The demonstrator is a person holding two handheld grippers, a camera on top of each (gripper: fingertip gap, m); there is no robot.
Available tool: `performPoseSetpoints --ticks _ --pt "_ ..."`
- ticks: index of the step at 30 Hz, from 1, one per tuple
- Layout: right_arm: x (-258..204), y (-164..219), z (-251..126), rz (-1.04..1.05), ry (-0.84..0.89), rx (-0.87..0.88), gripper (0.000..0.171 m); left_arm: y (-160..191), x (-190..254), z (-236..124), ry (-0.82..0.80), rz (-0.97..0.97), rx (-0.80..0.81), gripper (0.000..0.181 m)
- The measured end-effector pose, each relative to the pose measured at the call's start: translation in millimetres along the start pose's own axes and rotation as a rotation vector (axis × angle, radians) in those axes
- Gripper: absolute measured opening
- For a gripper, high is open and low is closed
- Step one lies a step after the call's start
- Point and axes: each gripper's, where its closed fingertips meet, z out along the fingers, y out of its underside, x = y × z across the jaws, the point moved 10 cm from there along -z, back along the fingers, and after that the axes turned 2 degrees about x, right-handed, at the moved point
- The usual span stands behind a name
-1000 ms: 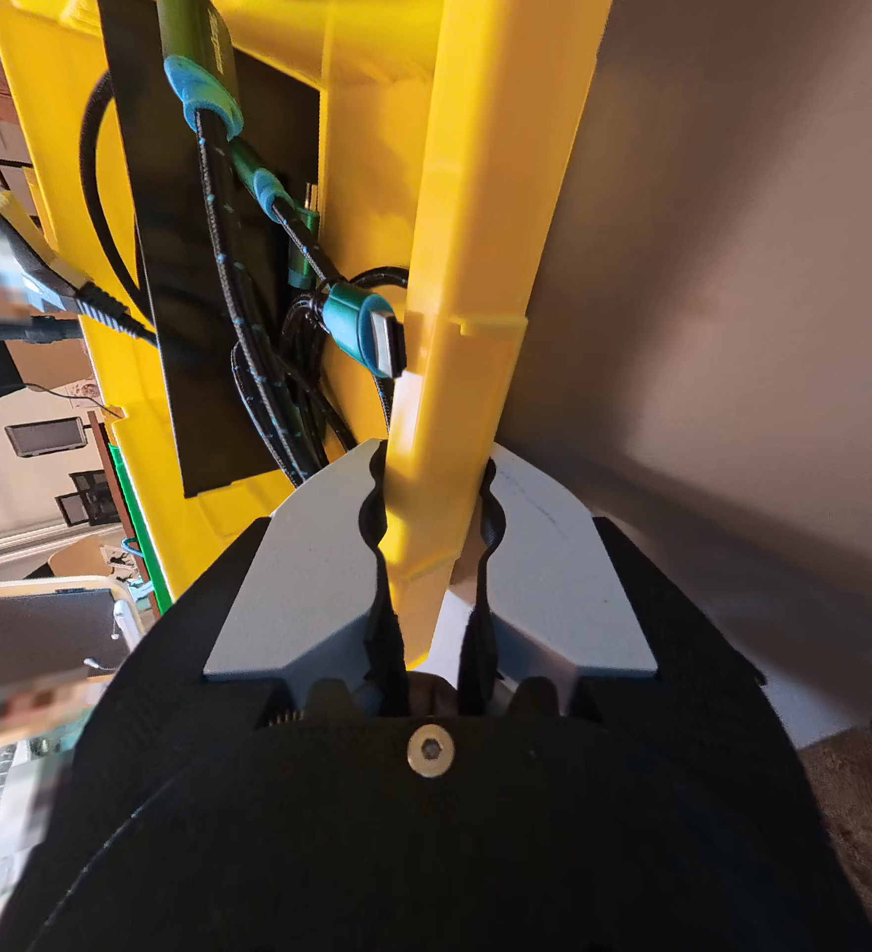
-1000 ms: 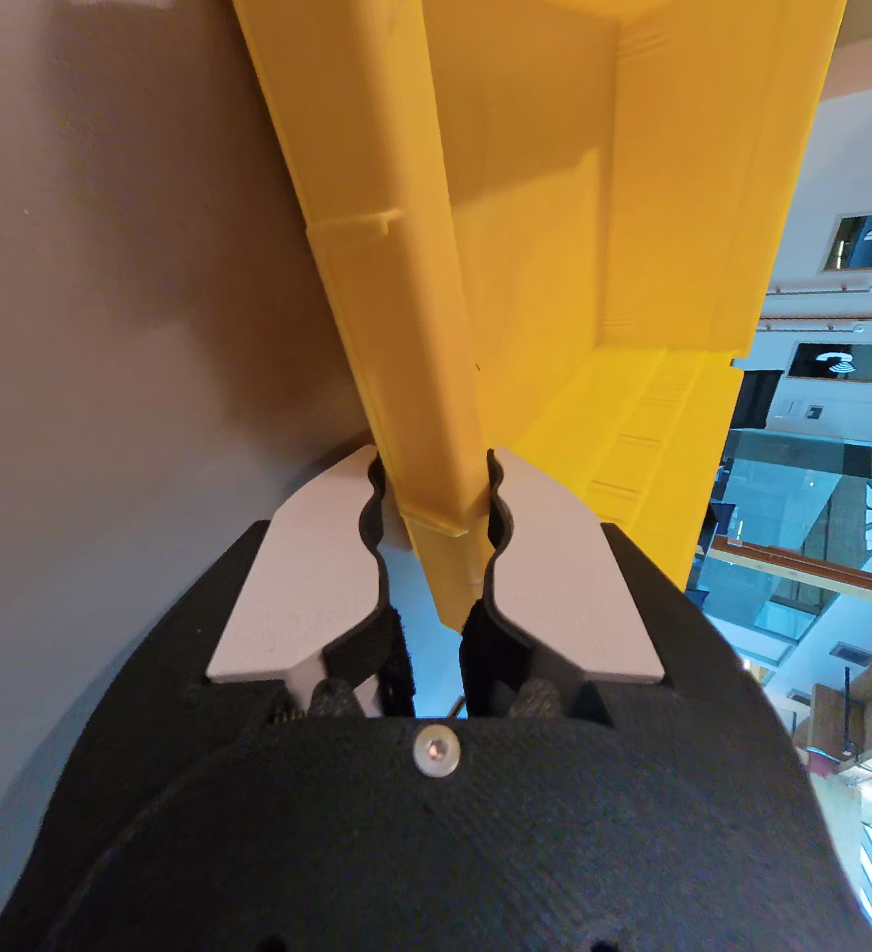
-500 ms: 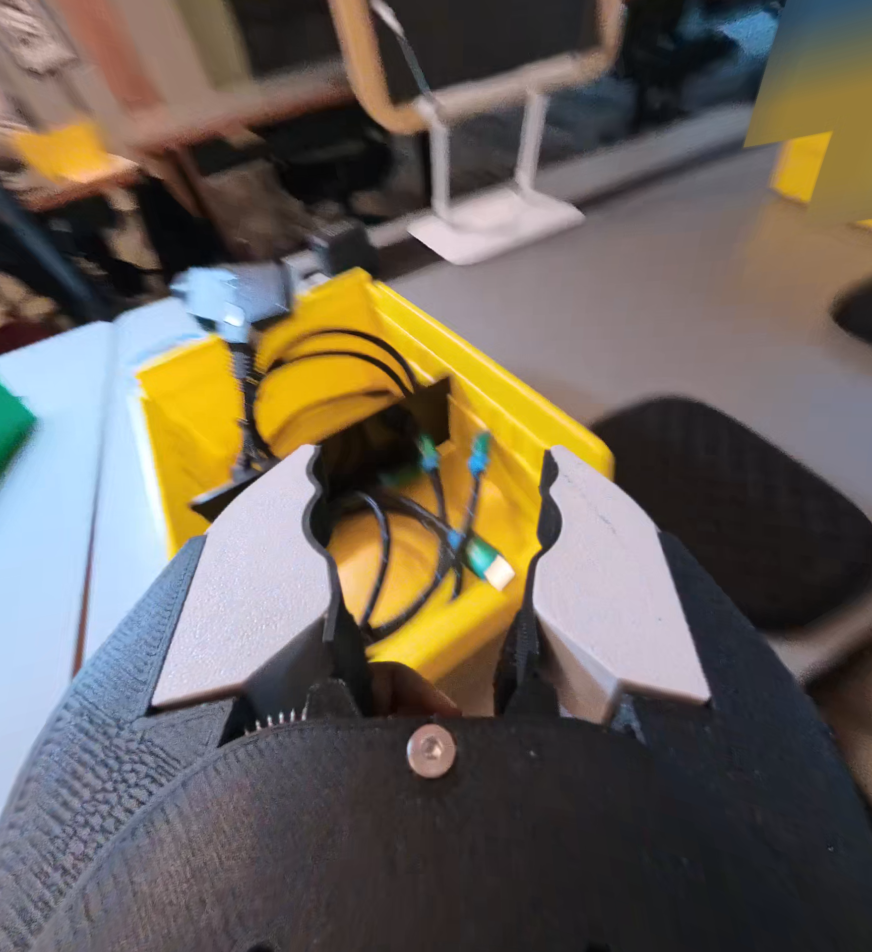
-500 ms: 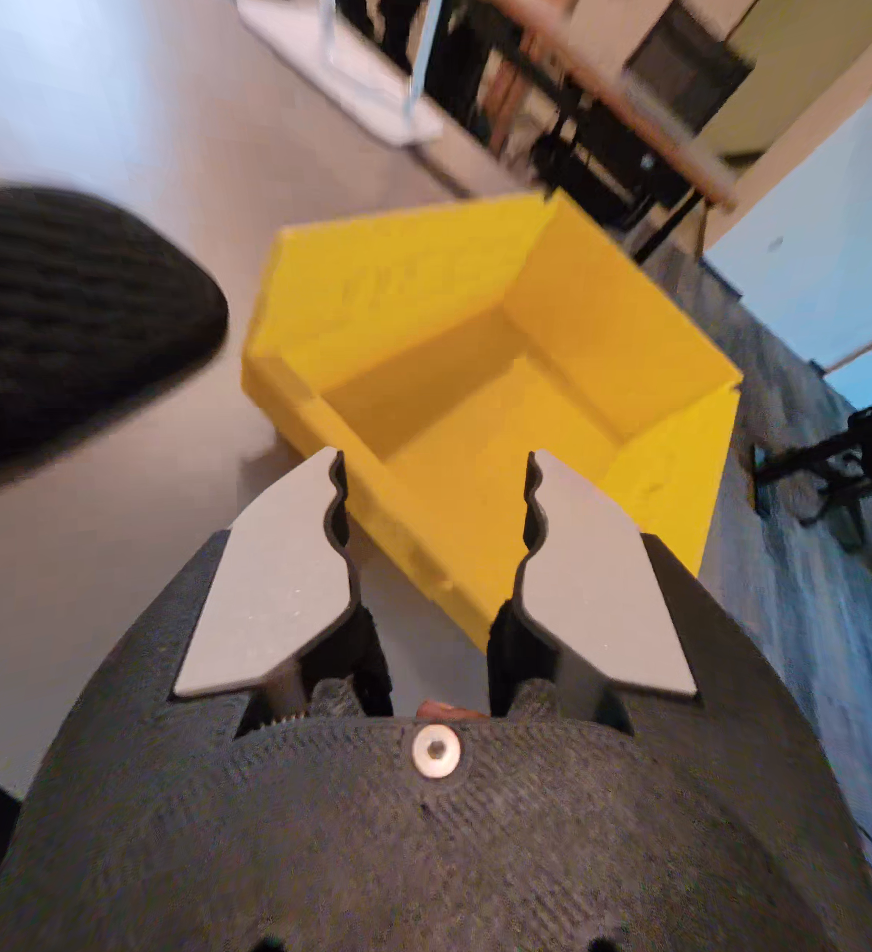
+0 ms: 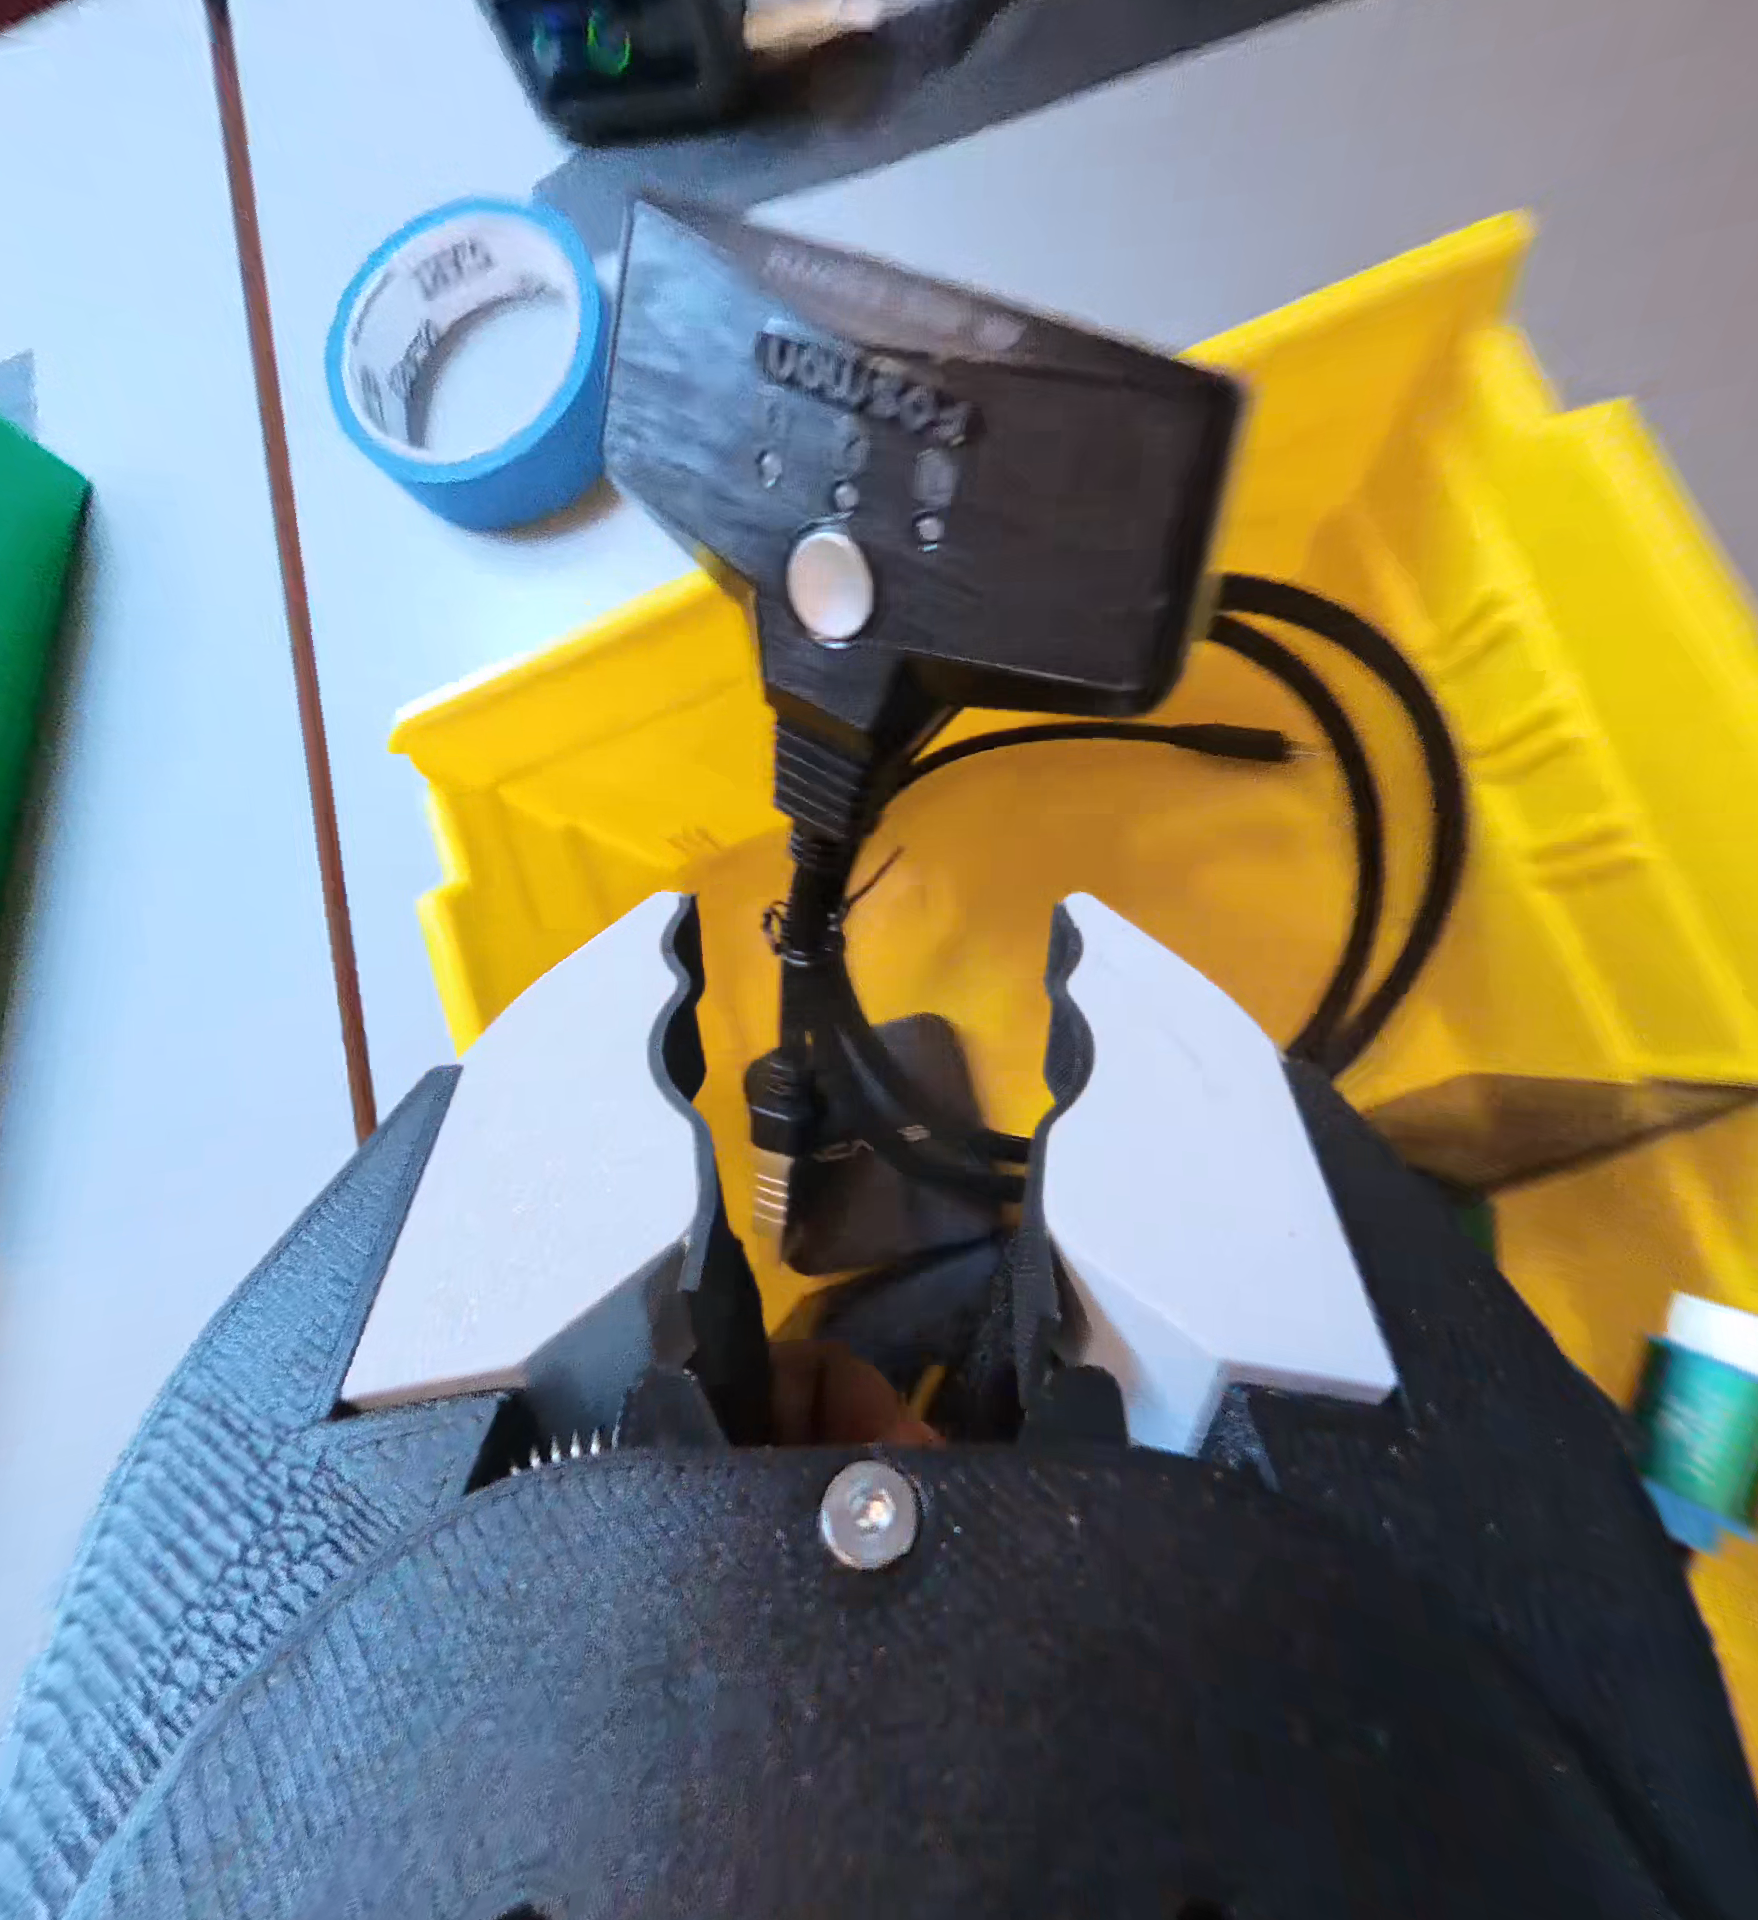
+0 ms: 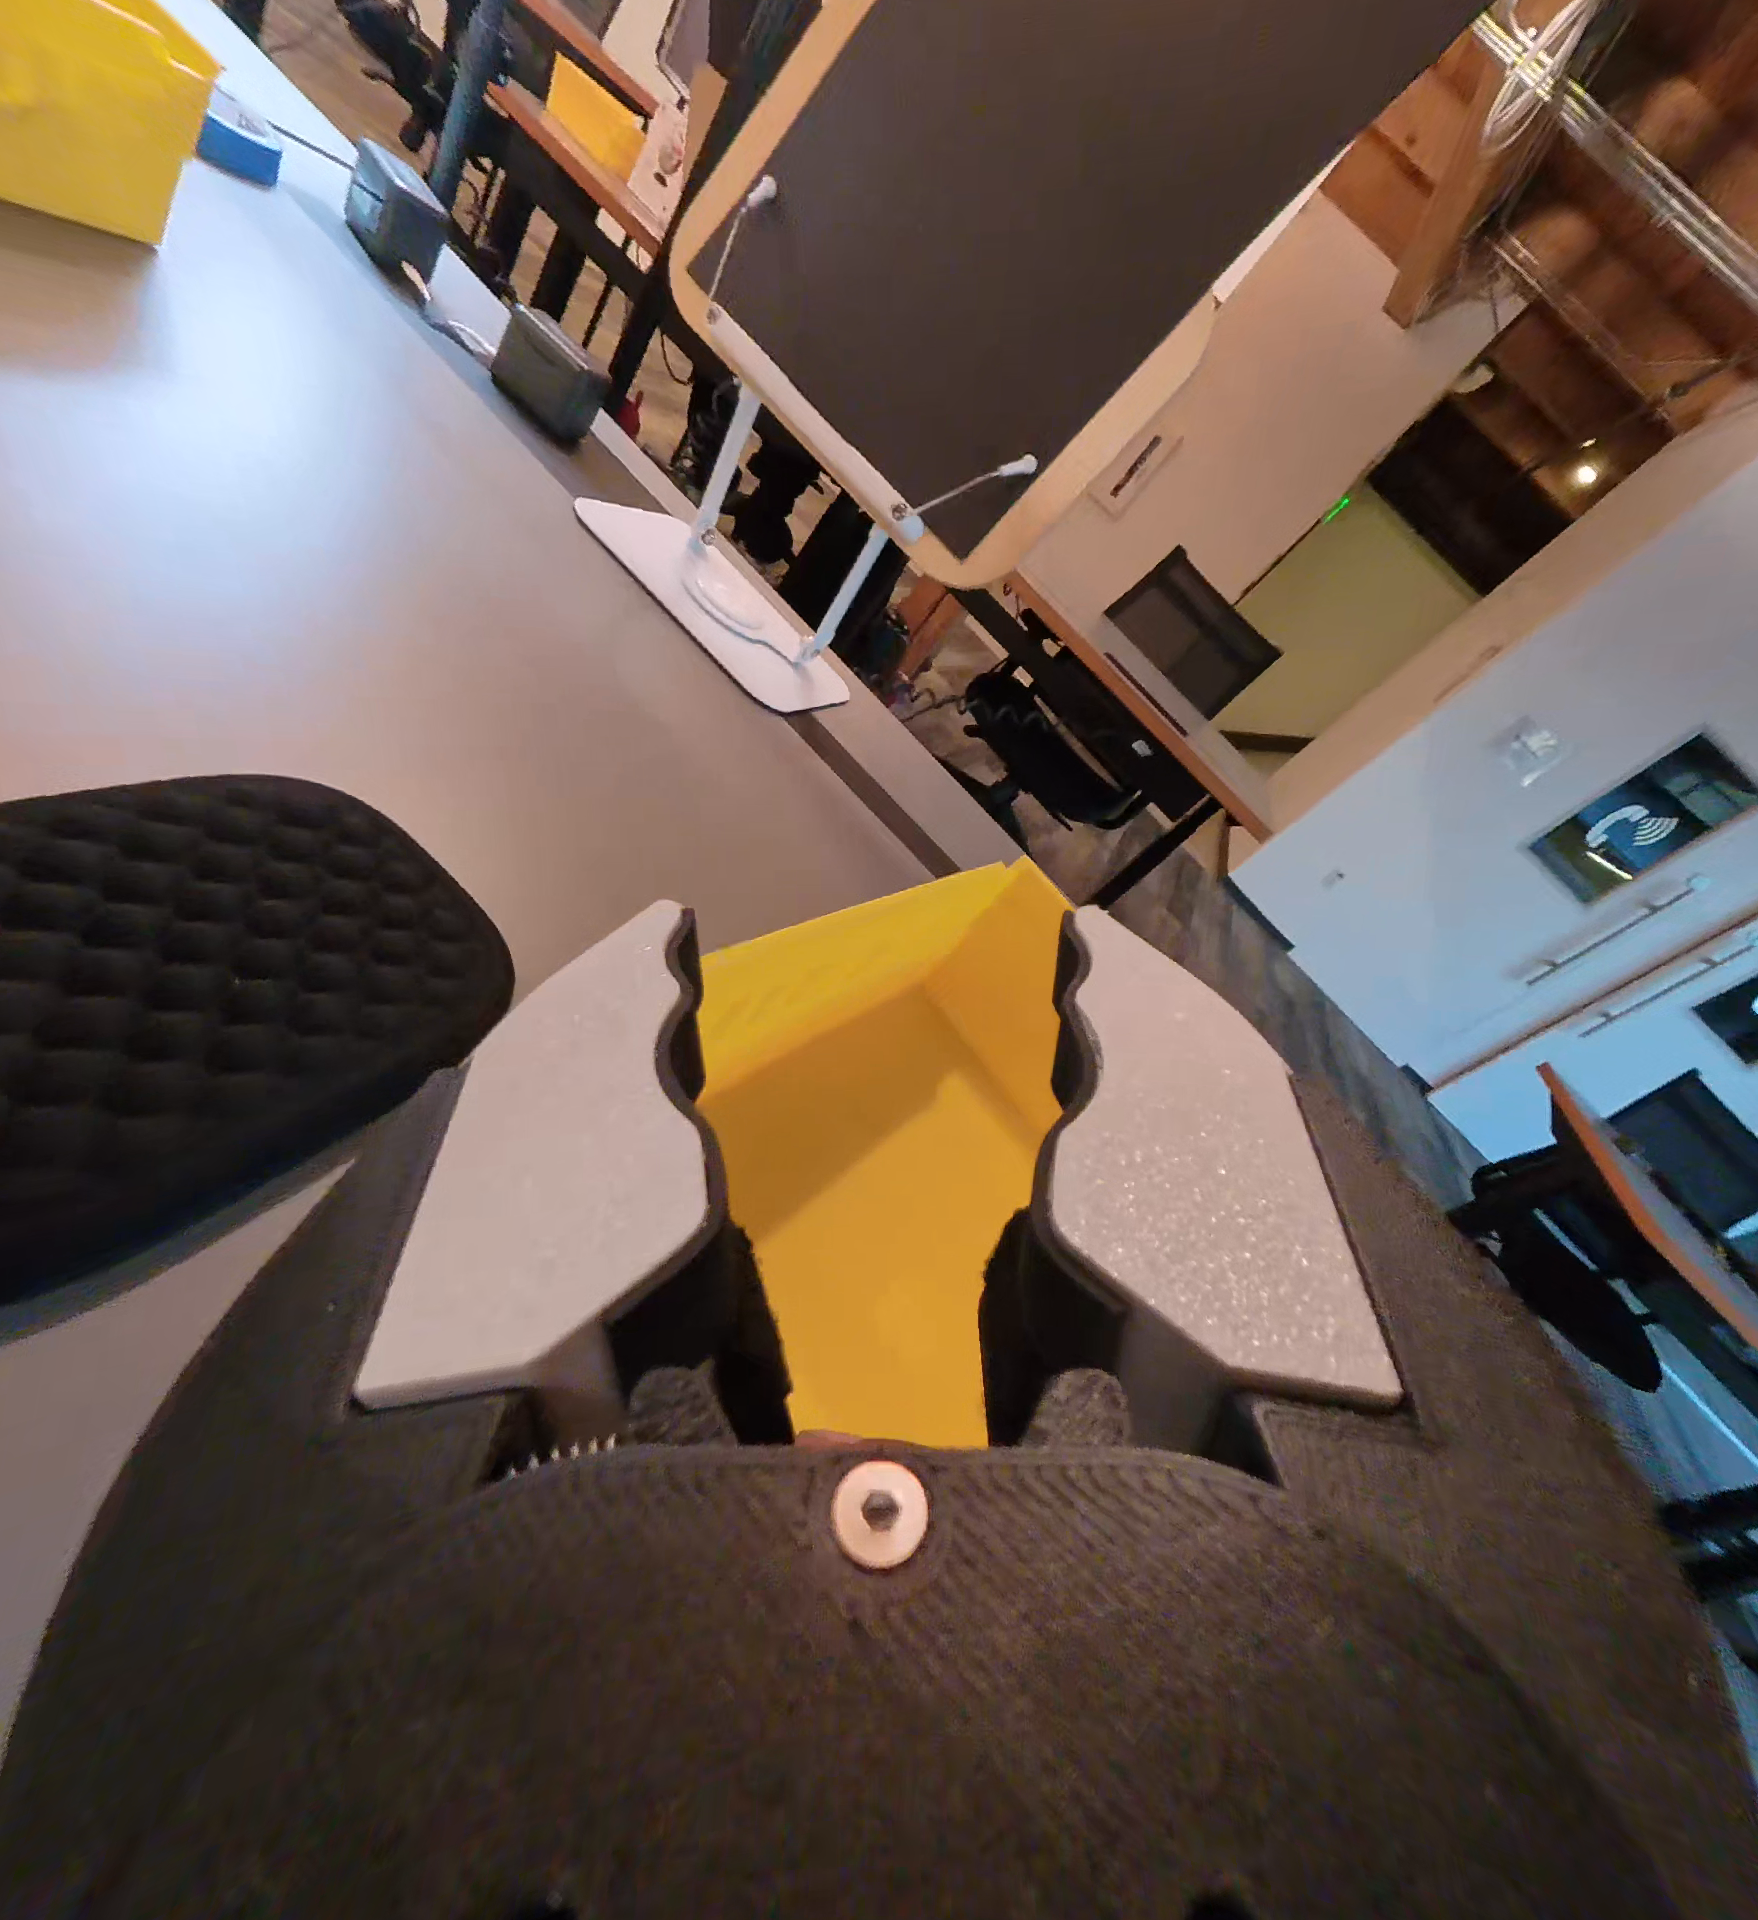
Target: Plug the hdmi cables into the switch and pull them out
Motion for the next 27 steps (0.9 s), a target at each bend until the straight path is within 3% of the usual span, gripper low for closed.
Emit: performPoseSetpoints --ticks 7,11,17,27 --pt "-1 0 -15 -0.027 0.026 -0.061 0.064 3 -14 45 -0.089 0.018 -0.135 0.05" --pt "0 -5 -11 -0.05 0.031 -0.034 0.062 2 -2 45 -0.107 0.098 -0.133 0.018" --pt "-3 -6 2 -0.077 0.0 -0.057 0.061 2 12 36 -0.253 0.217 -0.076 0.014" --pt "-6 -10 4 -0.086 -0.015 -0.056 0.059 -7 28 0 -0.361 0.303 0.072 0.014"
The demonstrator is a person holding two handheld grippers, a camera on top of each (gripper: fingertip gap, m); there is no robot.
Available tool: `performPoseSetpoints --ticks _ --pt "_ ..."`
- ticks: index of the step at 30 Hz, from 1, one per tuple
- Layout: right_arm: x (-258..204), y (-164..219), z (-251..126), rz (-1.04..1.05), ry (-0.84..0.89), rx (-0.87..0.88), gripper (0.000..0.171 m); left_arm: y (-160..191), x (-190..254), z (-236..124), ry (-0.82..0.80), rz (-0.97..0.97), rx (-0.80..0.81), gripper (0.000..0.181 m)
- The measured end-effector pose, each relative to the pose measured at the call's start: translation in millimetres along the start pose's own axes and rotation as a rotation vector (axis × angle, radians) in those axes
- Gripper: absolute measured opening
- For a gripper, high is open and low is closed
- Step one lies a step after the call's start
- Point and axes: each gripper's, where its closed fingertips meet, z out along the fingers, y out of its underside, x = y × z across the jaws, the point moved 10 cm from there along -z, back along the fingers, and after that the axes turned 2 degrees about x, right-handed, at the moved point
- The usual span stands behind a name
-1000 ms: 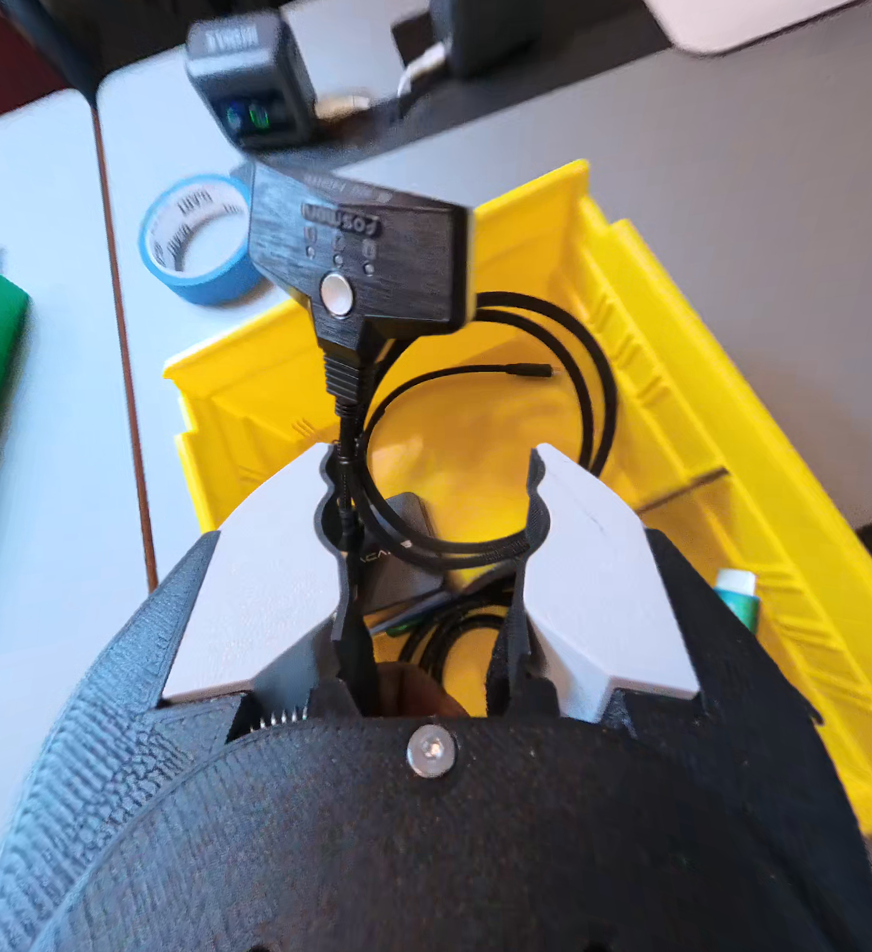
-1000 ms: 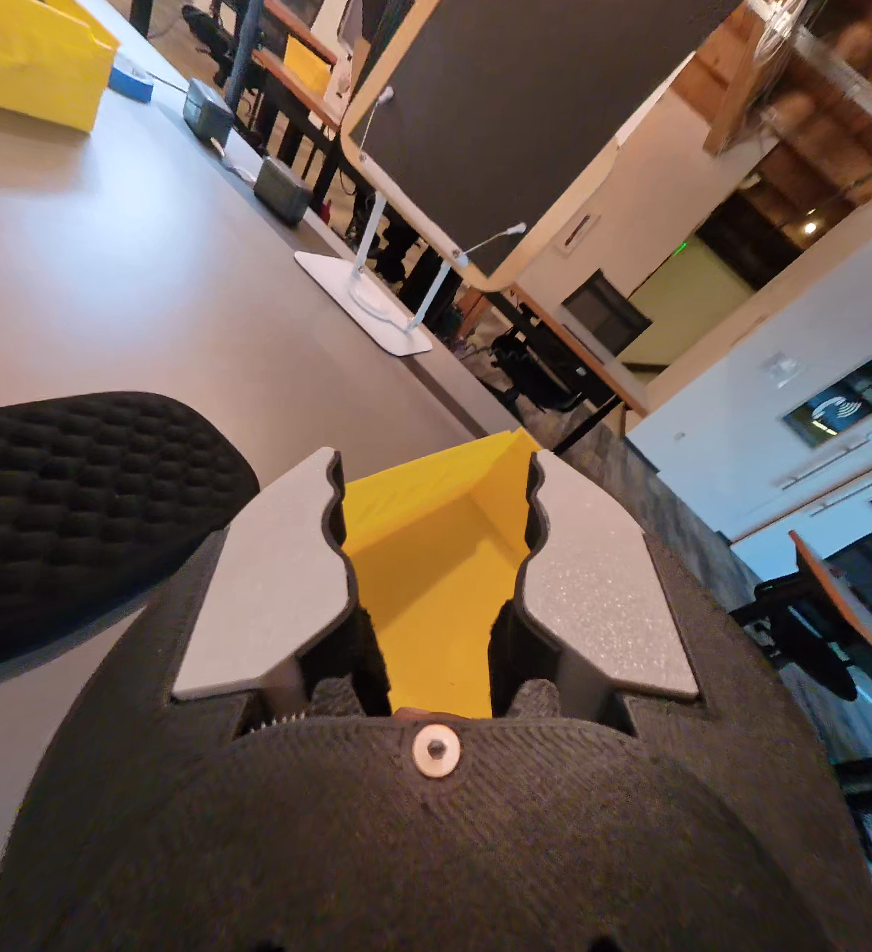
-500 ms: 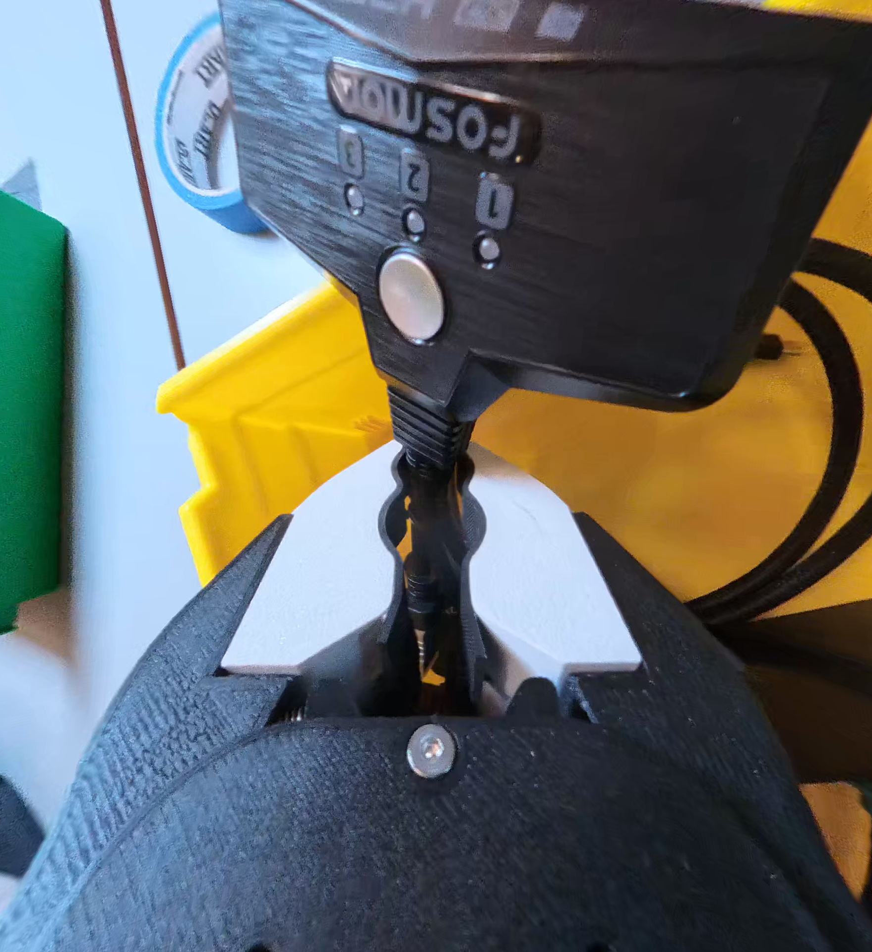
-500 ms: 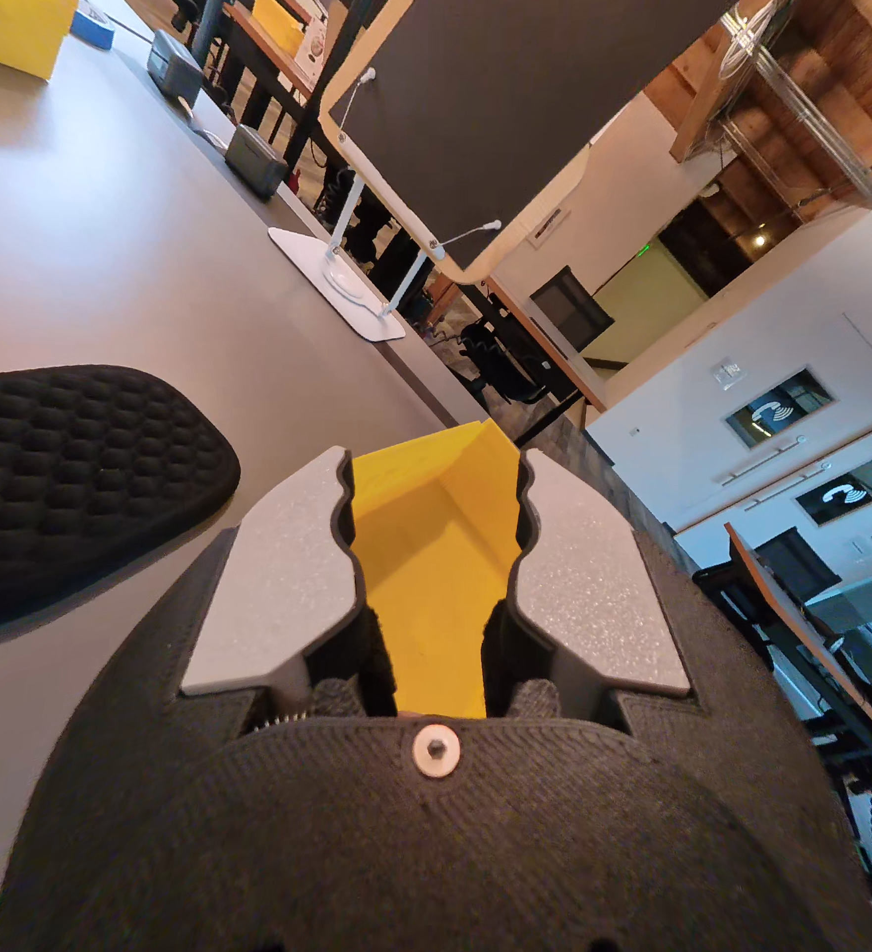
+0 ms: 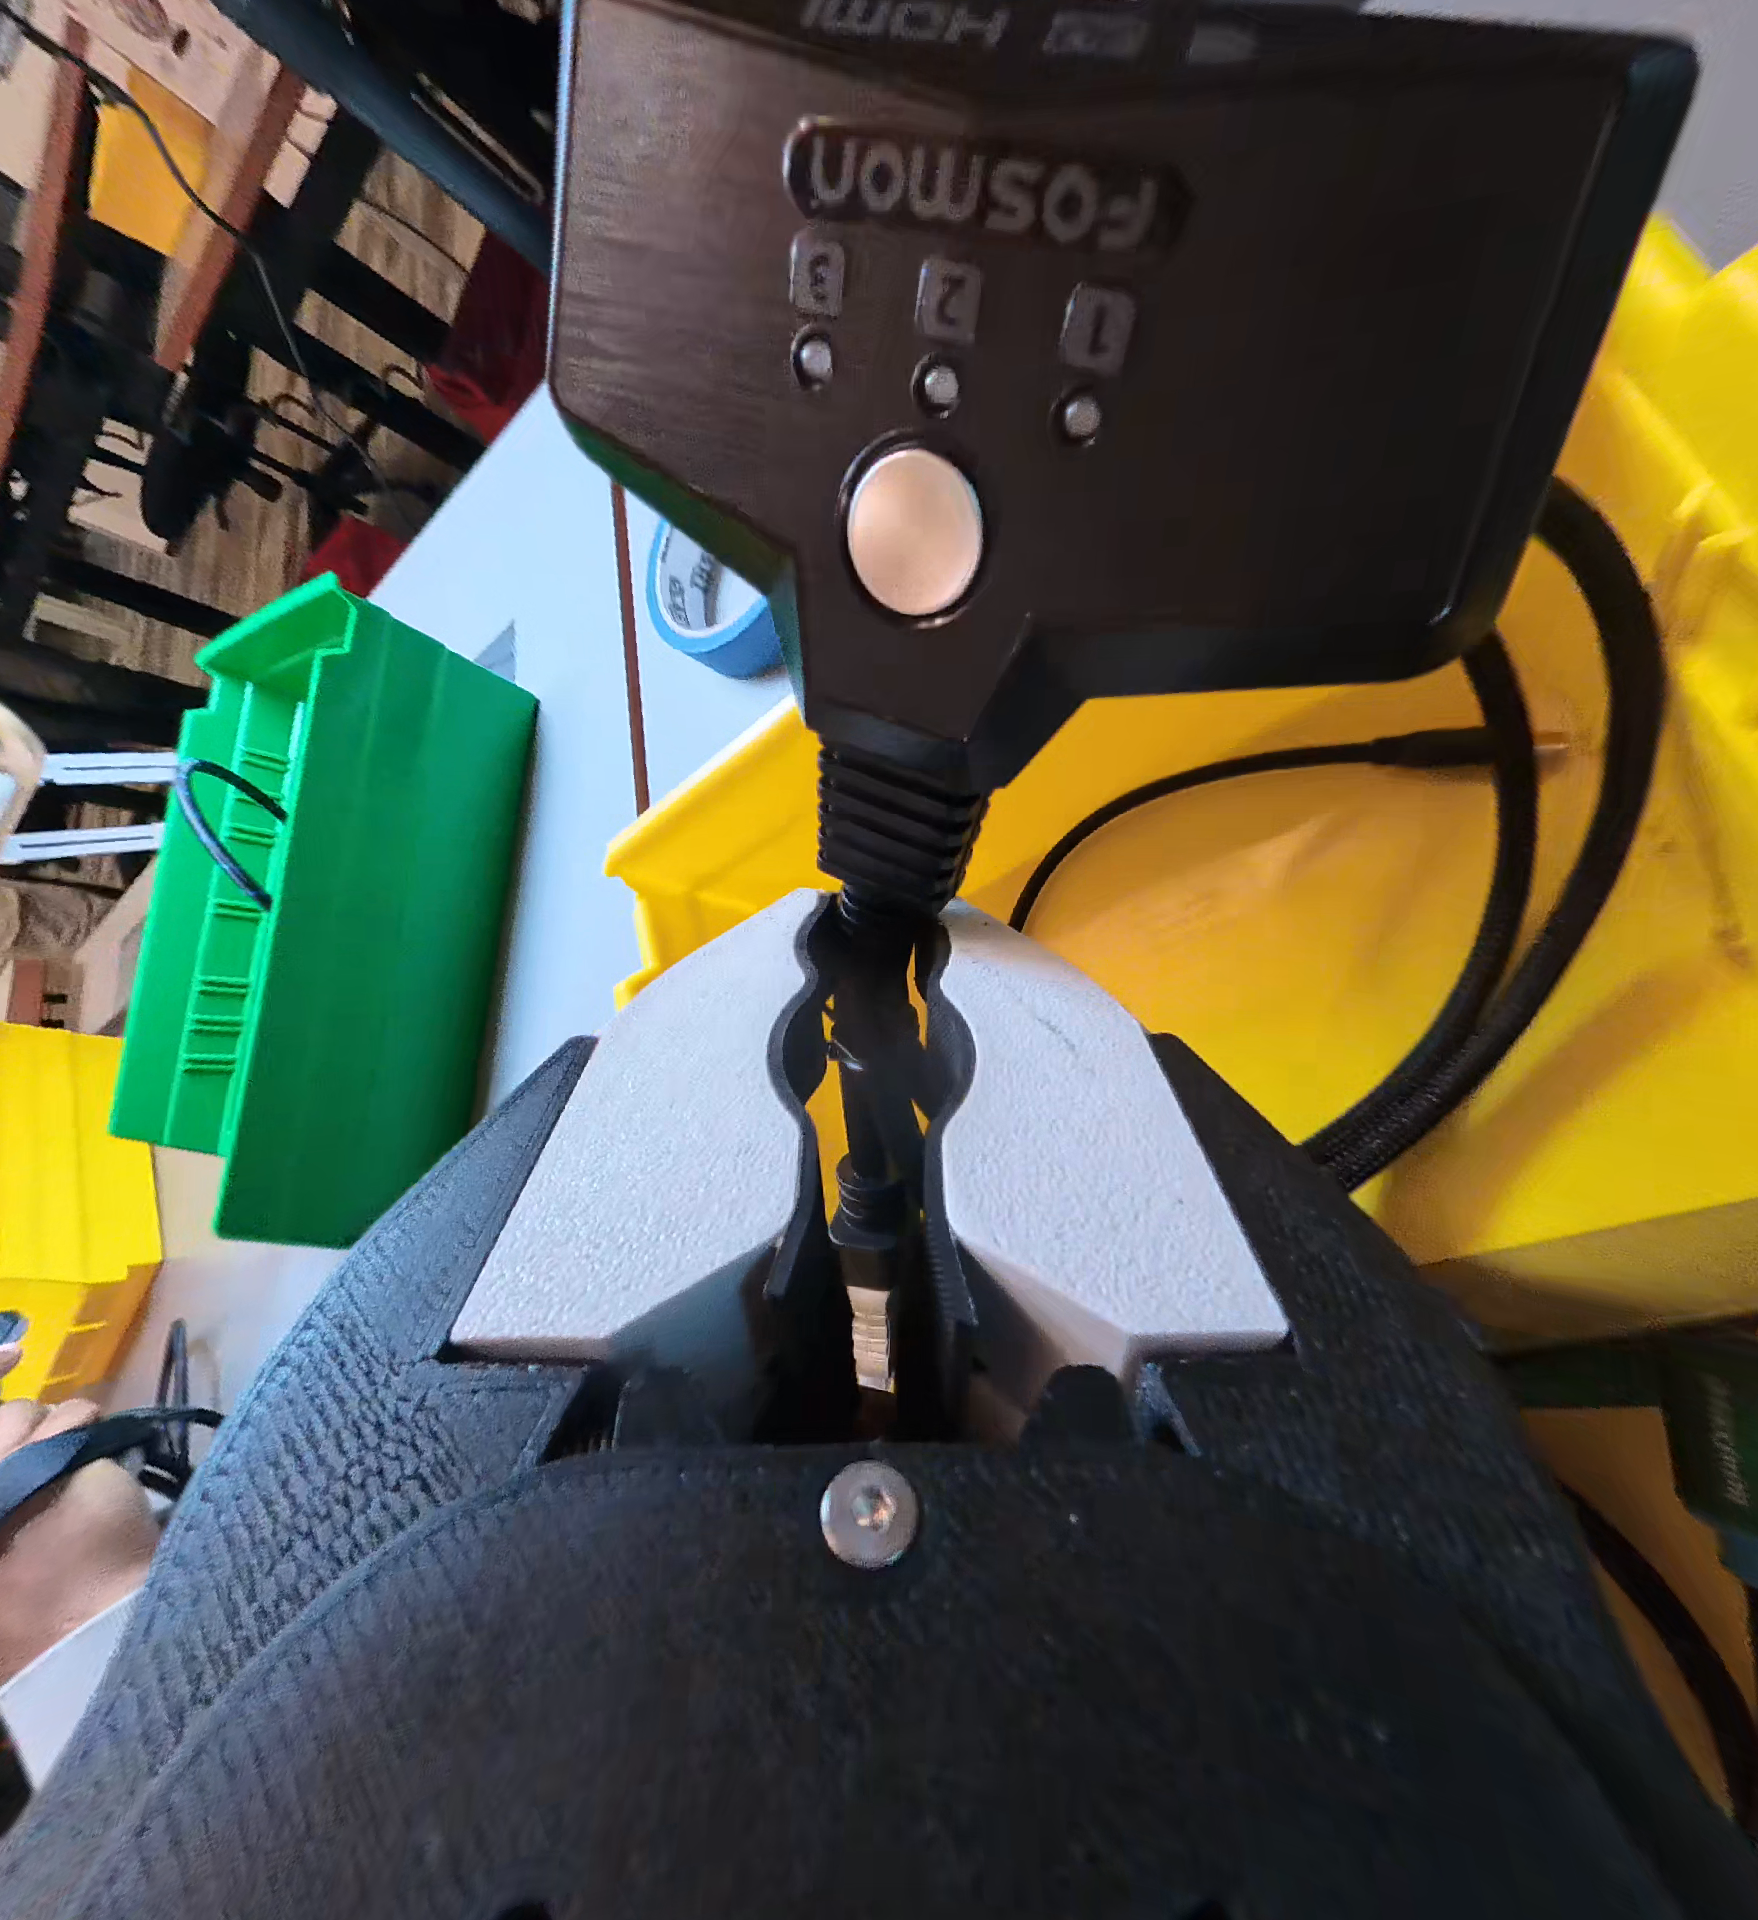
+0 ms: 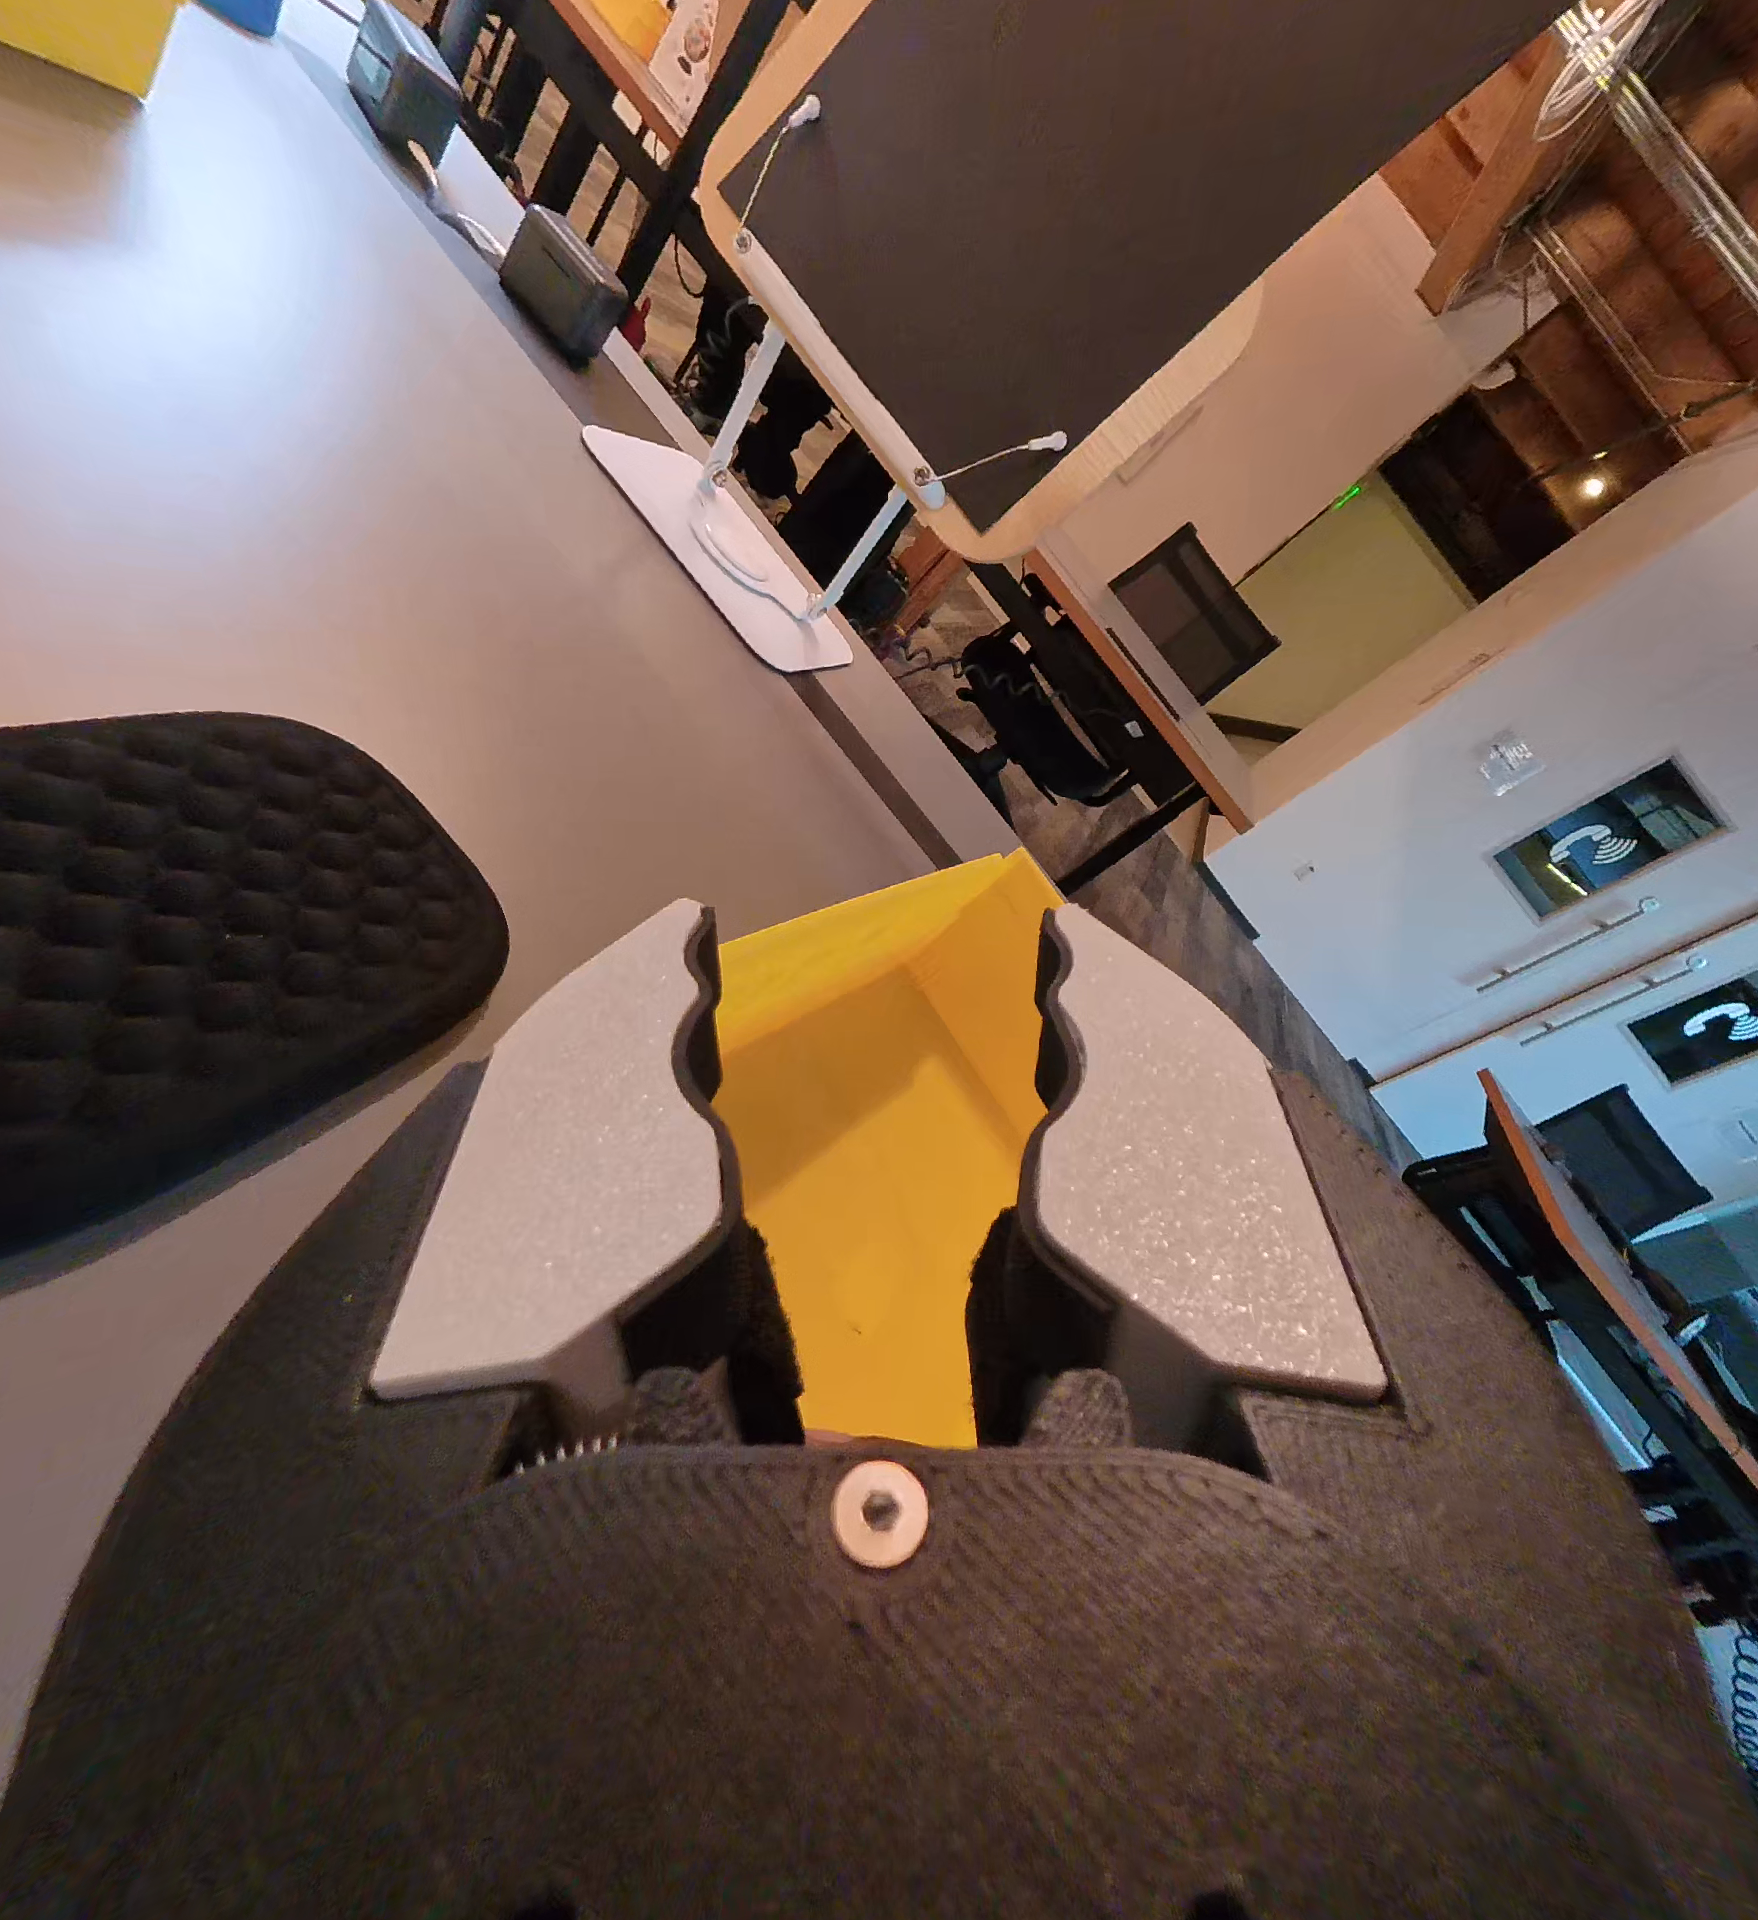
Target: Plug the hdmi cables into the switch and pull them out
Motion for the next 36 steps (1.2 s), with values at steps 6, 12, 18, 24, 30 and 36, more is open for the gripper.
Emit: performPoseSetpoints --ticks 6,12,18,24,30,36 --pt "-1 -2 0 -0.008 -0.006 -0.006 0.059 -18 -5 -27 -0.1 0.031 0.111 0.013" --pt "-3 -8 1 -0.02 -0.021 -0.006 0.059 -47 -22 -83 -0.183 -0.055 0.398 0.011" --pt "-10 -27 15 0.019 -0.053 0.104 0.055 -75 -7 -144 -0.095 -0.168 0.736 0.011" --pt "-59 -97 68 0.278 -0.343 0.57 0.043 -92 70 -181 0.12 -0.241 0.925 0.011" --pt "-128 -159 133 0.705 -0.665 0.727 0.049 -105 160 -189 0.245 -0.324 0.959 0.012" --pt "-122 -157 179 1.006 -0.477 0.585 0.051 -116 234 -187 0.44 -0.463 0.956 0.012"
